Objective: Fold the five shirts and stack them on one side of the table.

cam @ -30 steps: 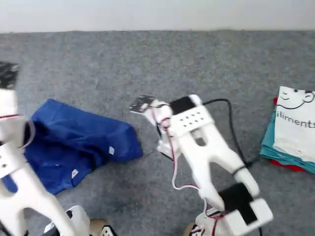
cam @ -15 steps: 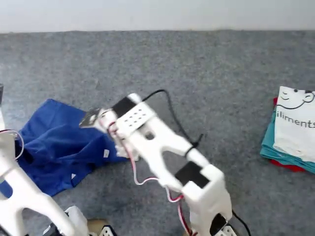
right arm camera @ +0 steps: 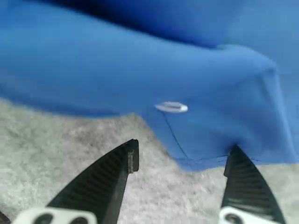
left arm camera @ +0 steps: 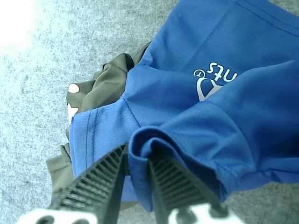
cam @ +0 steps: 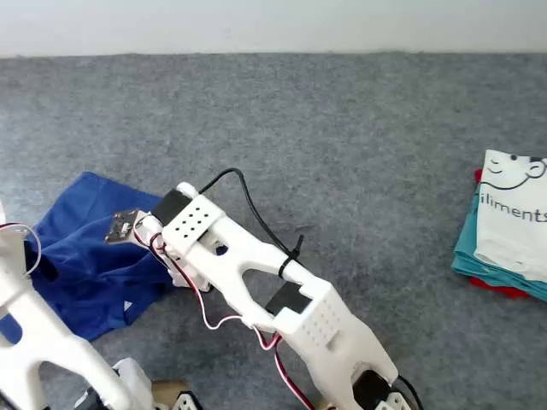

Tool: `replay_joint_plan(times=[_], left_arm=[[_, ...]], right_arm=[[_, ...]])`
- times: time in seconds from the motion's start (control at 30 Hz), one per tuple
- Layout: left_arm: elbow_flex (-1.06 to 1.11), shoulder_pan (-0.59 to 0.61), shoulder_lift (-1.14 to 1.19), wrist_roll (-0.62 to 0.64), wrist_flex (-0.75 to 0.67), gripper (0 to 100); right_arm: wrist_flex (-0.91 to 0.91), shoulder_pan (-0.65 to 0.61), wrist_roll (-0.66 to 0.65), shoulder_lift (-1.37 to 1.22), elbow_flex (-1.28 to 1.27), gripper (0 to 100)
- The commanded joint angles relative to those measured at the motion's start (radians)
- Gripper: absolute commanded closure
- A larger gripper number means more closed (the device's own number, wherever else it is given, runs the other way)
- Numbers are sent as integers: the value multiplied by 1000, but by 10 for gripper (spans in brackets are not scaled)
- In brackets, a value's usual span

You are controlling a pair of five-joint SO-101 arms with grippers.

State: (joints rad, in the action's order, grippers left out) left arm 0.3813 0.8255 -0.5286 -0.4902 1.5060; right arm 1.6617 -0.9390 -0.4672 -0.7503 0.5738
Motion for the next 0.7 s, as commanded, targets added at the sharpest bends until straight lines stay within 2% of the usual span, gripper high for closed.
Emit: replay_joint_plan(times=[0.0, 0.1, 0.17, 0.33, 0.37, 0.67], left_arm=[[-4, 2, -17, 9, -17, 986], [-4, 2, -17, 9, -17, 986], [-4, 2, -17, 9, -15, 986], [-2, -2, -17, 9, -15, 986], [-4, -5, -17, 9, -15, 986], [-45, -97, -43, 11, 8, 986]], right_arm=[[-1, 4, 14, -39, 49, 696], [-5, 18, 14, -84, 52, 697], [-1, 33, 14, -99, 52, 731], [-2, 84, 11, -113, 52, 978], [-2, 96, 11, -111, 52, 996], [28, 185, 6, -45, 52, 989]])
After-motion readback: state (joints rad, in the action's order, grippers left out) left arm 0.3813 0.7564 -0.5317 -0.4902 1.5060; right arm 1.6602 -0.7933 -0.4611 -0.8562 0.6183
